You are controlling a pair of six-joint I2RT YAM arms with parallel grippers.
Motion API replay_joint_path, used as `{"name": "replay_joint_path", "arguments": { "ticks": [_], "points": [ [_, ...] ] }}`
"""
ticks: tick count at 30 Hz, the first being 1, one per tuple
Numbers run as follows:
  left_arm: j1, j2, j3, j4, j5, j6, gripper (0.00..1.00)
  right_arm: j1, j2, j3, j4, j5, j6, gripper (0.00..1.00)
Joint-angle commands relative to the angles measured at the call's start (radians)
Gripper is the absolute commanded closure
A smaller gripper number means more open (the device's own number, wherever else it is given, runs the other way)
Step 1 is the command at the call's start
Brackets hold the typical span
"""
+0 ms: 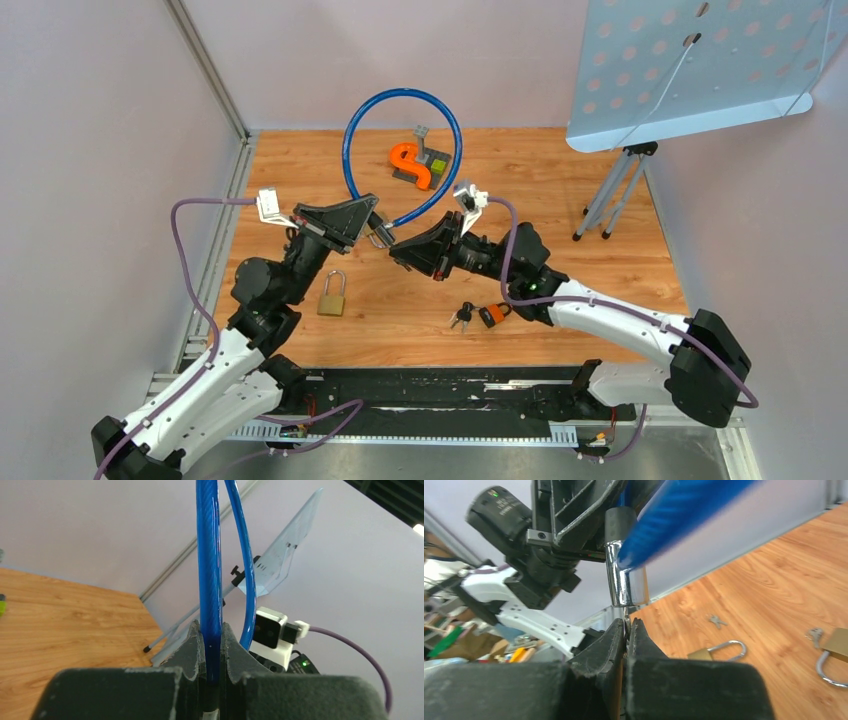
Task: Lock with the key
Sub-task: Remove the key from the lock.
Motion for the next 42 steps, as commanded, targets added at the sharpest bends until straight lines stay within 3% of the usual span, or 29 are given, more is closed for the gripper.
{"name": "replay_joint_path", "arguments": {
  "ticks": [1, 7, 11, 24, 32, 36, 42],
  "points": [
    [0.001, -0.012, 0.030, 0.012, -0.054, 0.025, 1.00, 0.049, -0.042, 0.060, -0.161, 0.215, -0.235, 1.00],
    [0.001, -0.013, 0.040, -0.033, -0.086, 0.057, 1.00, 0.093, -0.041, 0.093, -0.275, 0.399, -0.394, 1.00],
    [0.001, -0.013, 0.036, -0.042, -0.109, 0.086, 1.00, 0.098, -0.028, 0.106, -0.331, 0.426, -0.437, 1.00],
    [0.001, 0.009, 0.034, 0.048, -0.170, 0.208, 1.00, 0.082, -0.125, 0.026, -0.555, 0.166, -0.374, 1.00],
    [0.003, -0.017, 0.009, 0.076, -0.175, 0.234, 1.00, 0.079, -0.222, -0.068, -0.558, 0.032, -0.322, 1.00],
    [0.003, -0.015, 0.002, 0.087, -0.168, 0.240, 1.00, 0.078, -0.244, -0.089, -0.557, 0.090, -0.309, 1.00],
    [0.004, 0.012, -0.004, 0.000, -0.175, 0.240, 1.00, 0.075, -0.277, -0.096, -0.568, 0.317, -0.259, 1.00]
  ]
}}
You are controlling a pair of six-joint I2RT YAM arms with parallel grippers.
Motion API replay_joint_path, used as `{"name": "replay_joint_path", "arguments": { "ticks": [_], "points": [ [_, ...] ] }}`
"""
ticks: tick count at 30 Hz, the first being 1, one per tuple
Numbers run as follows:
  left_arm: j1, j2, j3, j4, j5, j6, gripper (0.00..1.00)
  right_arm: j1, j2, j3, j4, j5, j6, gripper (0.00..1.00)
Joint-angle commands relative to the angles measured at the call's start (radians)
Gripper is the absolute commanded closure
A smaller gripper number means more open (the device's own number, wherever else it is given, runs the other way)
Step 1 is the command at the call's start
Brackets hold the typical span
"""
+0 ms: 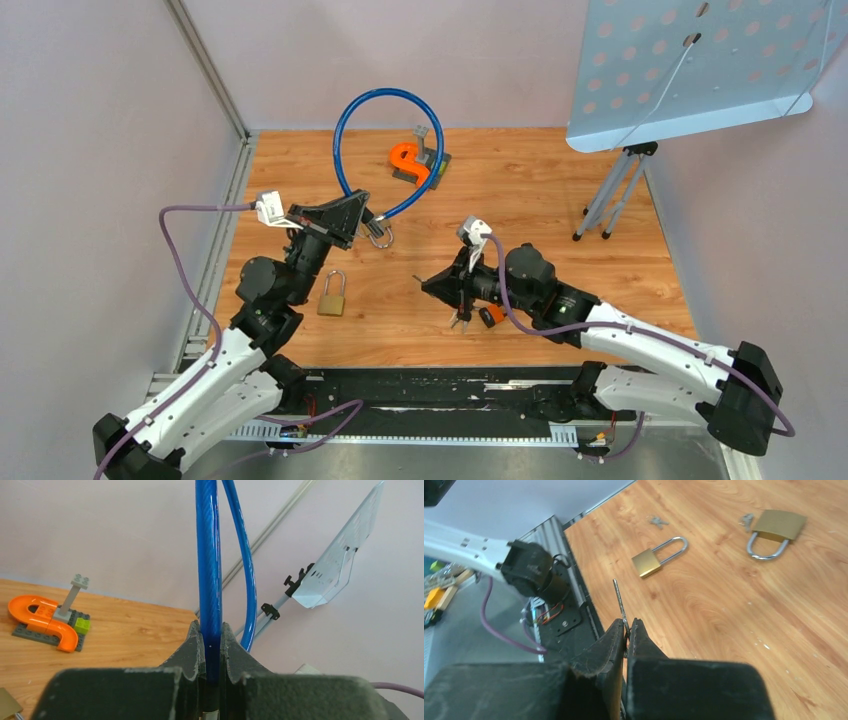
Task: Lock with the key
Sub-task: Remove the key from the lock, then place the lock at the center of the board.
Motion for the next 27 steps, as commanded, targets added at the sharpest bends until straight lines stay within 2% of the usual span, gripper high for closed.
{"name": "replay_joint_path", "arguments": {
  "ticks": [1, 6, 11, 16, 20, 24, 27],
  "points": [
    [0.003, 0.029, 0.010, 0.013, -0.020, 0.012, 1.00, -0.003, -0.048, 0.001, 0.015, 0.204, 0.060, 1.00],
    [0.003, 0.151, 0.000, 0.014, 0.056, -0.040, 1.00, -0.019, -0.097, -0.010, -0.009, 0.444, 0.111, 1.00],
    [0.002, 0.392, -0.007, 0.165, 0.132, -0.087, 1.00, -0.051, -0.135, -0.021, -0.059, 0.599, 0.199, 1.00],
    [0.002, 0.660, 0.044, 0.315, 0.210, -0.157, 1.00, -0.125, -0.119, -0.017, -0.165, 0.631, 0.310, 1.00],
    [-0.004, 0.944, 0.136, 0.444, 0.269, -0.234, 1.00, -0.208, -0.095, -0.020, -0.225, 0.594, 0.396, 1.00],
    [-0.021, 1.129, 0.197, 0.523, 0.258, -0.301, 1.00, -0.279, -0.069, -0.034, -0.242, 0.536, 0.450, 1.00],
    [-0.029, 1.212, 0.236, 0.521, 0.235, -0.344, 1.00, -0.294, -0.046, -0.037, -0.242, 0.529, 0.454, 1.00]
  ]
}}
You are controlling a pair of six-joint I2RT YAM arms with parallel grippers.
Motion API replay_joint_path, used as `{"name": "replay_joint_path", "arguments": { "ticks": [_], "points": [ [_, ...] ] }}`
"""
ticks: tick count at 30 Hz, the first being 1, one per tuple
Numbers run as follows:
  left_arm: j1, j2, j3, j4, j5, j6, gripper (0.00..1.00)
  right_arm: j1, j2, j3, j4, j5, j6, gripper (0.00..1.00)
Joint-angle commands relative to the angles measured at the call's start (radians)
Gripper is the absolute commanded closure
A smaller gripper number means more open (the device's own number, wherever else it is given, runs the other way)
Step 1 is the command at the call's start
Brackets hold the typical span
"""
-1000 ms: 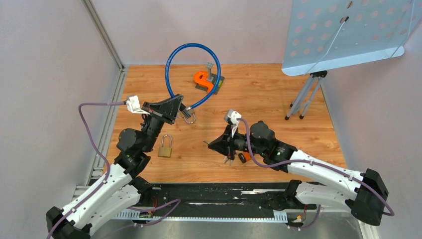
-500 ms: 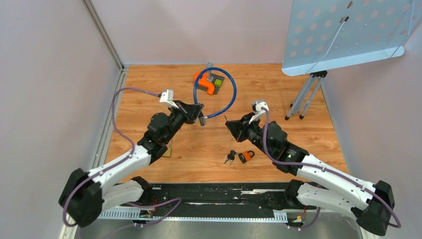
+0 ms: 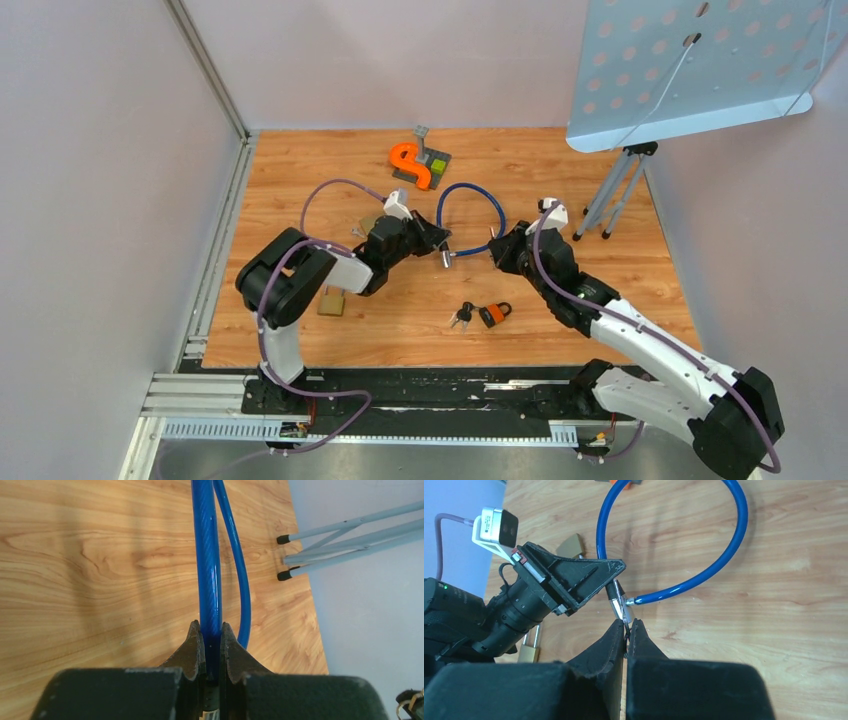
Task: Lock with the key
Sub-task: Place the lock at the center of the board, then place the key at the center of the board.
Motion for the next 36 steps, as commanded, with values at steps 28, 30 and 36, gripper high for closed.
{"name": "replay_joint_path", "arguments": {
  "ticks": [28, 30, 36],
  "points": [
    [-0.139, -0.181, 0.137, -0.639, -0.507, 0.083, 0.19, -0.183, 0.586, 0.209, 0.201, -0.170, 0.037, 1.00],
    [-0.154, -0.252, 0.105, -0.630, -0.535, 0.116, 0.15, -0.196, 0.656, 0.254, 0.200, -0.186, 0.028, 1.00],
    [-0.179, -0.533, 0.004, -0.706, -0.642, 0.190, 0.00, -0.204, 0.747, 0.315, 0.197, -0.128, 0.007, 0.99]
  ]
}}
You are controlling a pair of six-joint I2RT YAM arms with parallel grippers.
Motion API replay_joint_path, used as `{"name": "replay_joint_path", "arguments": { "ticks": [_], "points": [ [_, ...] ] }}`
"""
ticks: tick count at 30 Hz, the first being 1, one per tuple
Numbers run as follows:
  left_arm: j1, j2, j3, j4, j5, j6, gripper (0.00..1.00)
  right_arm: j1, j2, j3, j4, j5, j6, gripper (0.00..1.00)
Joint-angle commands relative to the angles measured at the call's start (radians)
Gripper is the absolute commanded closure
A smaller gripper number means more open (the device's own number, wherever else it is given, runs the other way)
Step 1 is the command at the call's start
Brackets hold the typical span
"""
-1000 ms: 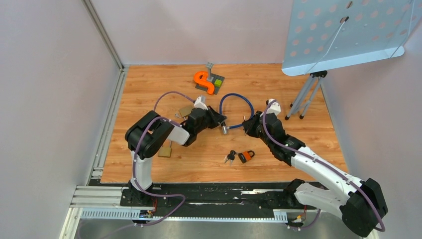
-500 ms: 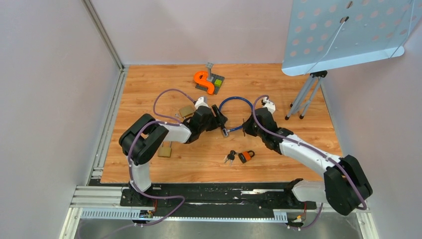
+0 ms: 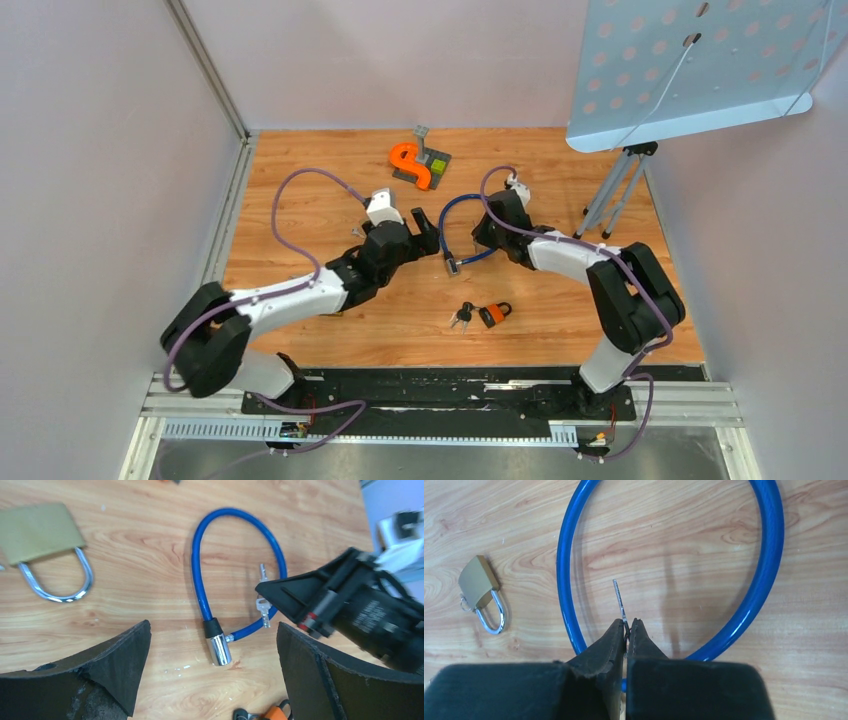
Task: Lock with the key
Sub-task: Place the key at the center of the board, then reset both arms
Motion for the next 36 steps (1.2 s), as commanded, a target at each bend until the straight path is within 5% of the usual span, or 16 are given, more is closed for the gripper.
{"name": "replay_joint_path", "arguments": {
  "ticks": [1, 9, 16, 25, 30, 32, 34, 36],
  "points": [
    [-0.007, -0.218, -0.063, -0.079, -0.146, 0.084, 0.00, -0.007, 0.041, 0.067, 0.048, 0.042, -0.038, 0.98],
    [-0.007, -0.548, -0.085, -0.442, -0.248, 0.126, 0.00, -0.008, 0.105, 0.096, 0.011, 0.108, -0.062, 0.52],
    [-0.007, -0.749, -0.027, -0.717, -0.296, 0.160, 0.00, -0.006, -0.040, 0.035, -0.058, 0.139, -0.063, 0.45],
    [-0.007, -0.900, 0.061, -1.029, -0.351, 0.126, 0.00, -0.006, -0.604, -0.271, -0.158, 0.076, 0.054, 0.38],
    [-0.007, -1.033, 0.093, -1.115, -0.306, 0.106, 0.00, -0.005, -1.008, -0.316, -0.363, 0.156, 0.085, 0.32],
    [-0.007, -1.069, 0.120, -1.154, -0.296, 0.104, 0.00, -0.004, -1.155, -0.294, -0.450, 0.209, 0.073, 0.25],
    [-0.007, -1.102, 0.147, -1.196, -0.299, 0.106, 0.00, -0.004, -1.279, -0.261, -0.529, 0.273, 0.057, 0.01],
    [-0.007, -1.132, 0.172, -1.233, -0.306, 0.107, 0.00, -0.004, -1.371, -0.219, -0.590, 0.325, 0.021, 0.00]
  ]
}}
